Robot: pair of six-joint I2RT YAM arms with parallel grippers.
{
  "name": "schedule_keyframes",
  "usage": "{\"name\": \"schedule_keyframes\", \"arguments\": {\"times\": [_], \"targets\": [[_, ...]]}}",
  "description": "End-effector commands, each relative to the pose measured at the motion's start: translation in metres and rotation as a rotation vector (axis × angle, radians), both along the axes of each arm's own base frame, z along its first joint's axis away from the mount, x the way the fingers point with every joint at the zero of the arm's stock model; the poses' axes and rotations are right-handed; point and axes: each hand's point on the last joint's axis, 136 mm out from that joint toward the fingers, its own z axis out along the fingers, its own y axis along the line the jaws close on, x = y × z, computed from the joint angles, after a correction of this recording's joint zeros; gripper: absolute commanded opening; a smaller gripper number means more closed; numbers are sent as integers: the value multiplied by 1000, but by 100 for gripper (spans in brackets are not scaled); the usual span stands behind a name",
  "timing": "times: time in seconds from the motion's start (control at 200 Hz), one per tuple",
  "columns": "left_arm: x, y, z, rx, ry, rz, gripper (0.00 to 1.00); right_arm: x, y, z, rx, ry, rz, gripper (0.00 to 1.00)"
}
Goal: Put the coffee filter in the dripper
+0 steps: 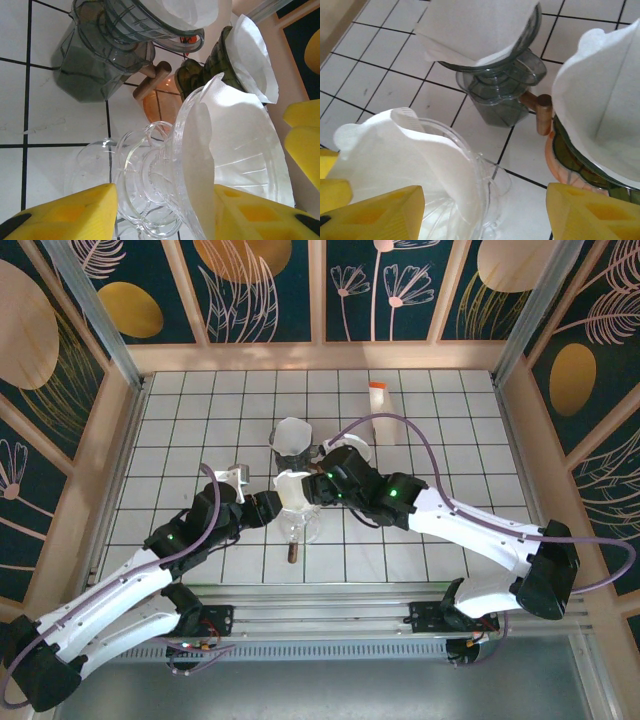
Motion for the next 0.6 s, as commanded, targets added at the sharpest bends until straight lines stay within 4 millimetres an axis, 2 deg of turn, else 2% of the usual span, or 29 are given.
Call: {"name": "schedule_keyframes", "arguments": {"times": [0.0,0.115,0.24,0.39,0.595], "targets": [[0,6,-4,13,7,20,51,1,-17,-13,-62,8,-70,65],[-1,6,-6,14,11,19,53,-4,-10,-6,-27,-10,-27,65],[0,6,-2,8,3,23,61,-15,4,7,19,-39,49,68],[1,7,2,2,-4,31,66,-22,8,-2,-7,-30,62,68],[1,10,5,0,-11,42,72,-27,4,-8,-13,-27,55,69]]}}
